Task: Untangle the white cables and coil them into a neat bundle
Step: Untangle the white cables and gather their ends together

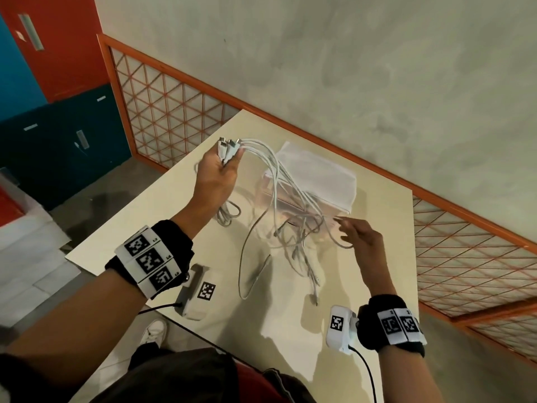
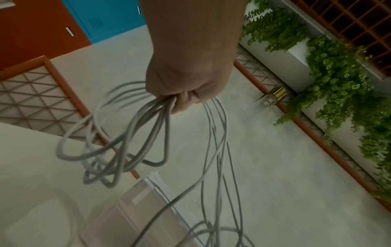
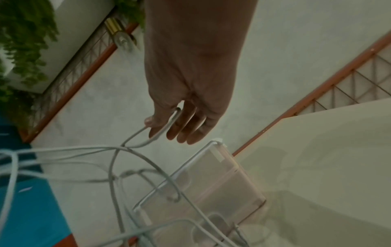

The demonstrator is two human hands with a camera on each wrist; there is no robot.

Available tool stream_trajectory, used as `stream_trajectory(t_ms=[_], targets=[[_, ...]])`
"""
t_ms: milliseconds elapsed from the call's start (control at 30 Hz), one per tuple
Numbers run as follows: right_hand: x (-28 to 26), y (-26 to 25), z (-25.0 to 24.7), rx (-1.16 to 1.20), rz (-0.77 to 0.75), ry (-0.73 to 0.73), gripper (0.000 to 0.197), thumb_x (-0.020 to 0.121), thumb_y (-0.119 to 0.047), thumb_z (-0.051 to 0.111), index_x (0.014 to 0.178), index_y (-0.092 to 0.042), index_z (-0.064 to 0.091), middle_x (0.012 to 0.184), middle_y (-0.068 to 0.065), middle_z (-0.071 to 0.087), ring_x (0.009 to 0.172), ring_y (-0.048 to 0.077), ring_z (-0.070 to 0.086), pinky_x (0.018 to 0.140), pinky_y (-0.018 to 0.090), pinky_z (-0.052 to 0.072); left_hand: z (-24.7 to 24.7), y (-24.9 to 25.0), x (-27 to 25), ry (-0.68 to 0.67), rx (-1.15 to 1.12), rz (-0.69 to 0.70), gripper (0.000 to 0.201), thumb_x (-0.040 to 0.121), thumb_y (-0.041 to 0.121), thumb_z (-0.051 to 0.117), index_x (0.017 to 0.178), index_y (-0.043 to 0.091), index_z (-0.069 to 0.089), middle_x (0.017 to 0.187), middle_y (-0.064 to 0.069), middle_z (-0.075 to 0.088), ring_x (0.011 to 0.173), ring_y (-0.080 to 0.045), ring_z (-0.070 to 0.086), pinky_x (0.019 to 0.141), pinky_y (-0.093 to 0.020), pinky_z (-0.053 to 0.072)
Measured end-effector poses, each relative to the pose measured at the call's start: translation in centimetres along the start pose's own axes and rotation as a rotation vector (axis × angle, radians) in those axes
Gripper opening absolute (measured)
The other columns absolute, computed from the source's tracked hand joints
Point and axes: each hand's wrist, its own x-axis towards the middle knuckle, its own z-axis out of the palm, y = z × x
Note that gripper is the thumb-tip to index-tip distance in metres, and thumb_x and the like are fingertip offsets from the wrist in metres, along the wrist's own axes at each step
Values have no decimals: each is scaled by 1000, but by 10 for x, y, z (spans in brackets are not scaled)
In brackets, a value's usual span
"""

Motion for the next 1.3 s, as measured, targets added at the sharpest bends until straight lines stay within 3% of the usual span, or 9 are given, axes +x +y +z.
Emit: stream_trajectory(t_ms=[167,300,433,600,700,767,867,1000,1300], targets=[[1,6,-17,14,52,87,21,98,-13,46,90,-10,65,70,8,58,59,7,59,65,20,50,-4,-7,5,123,6,-50,37,95,23,52,104,-12,57,75,-17,61,64,-17,53,59,-21,43],[4,16,-19,48,289,92,20,97,-2,41,85,-3,57,56,4,66,43,8,62,58,26,52,0,-10,2,159,-11,-66,37,95,20,52,103,-16,55,61,10,44,54,0,42,51,-4,33],[2,30,-17,-54,522,-42,23,98,2,26,106,-5,47,47,6,66,41,16,64,47,24,54,6,-11,-3,185,-65,-35,37,95,19,52,102,-18,55,68,-17,57,53,0,43,52,-8,33],[4,46,-13,-401,577,-244,19,93,0,41,108,-10,47,83,12,63,63,23,54,55,25,40,13,-5,-4,106,-89,-13,4,94,13,52,95,9,51,68,10,49,52,12,50,60,-8,40],[2,52,-10,-554,258,-295,64,73,20,48,127,-15,41,115,12,47,93,24,52,68,29,46,17,-4,-7,70,-71,6,5,94,14,53,98,11,52,74,12,53,58,16,51,64,-2,40],[0,50,-6,-518,58,-323,78,62,25,40,126,-20,46,122,4,47,99,14,52,73,15,47,19,-4,-8,62,-87,0,4,94,14,52,97,11,53,72,11,53,55,14,49,62,-2,39],[0,45,-1,-448,63,-367,60,71,21,43,109,-20,64,103,-3,67,85,-3,60,68,5,44,19,-5,-5,67,-96,-16,6,94,15,53,97,10,54,71,10,53,54,12,49,61,-4,39],[2,47,2,-422,167,-334,12,83,-5,66,85,-11,76,83,8,72,71,7,64,66,17,48,22,-7,-6,52,-71,-17,3,94,16,53,96,14,53,75,13,55,59,17,51,65,-3,40],[3,76,-2,-724,522,-388,20,89,-20,59,73,-7,59,75,10,65,70,23,61,57,24,45,20,-3,-5,65,-91,-3,9,94,20,53,95,11,53,67,9,49,50,7,46,58,-7,38]])
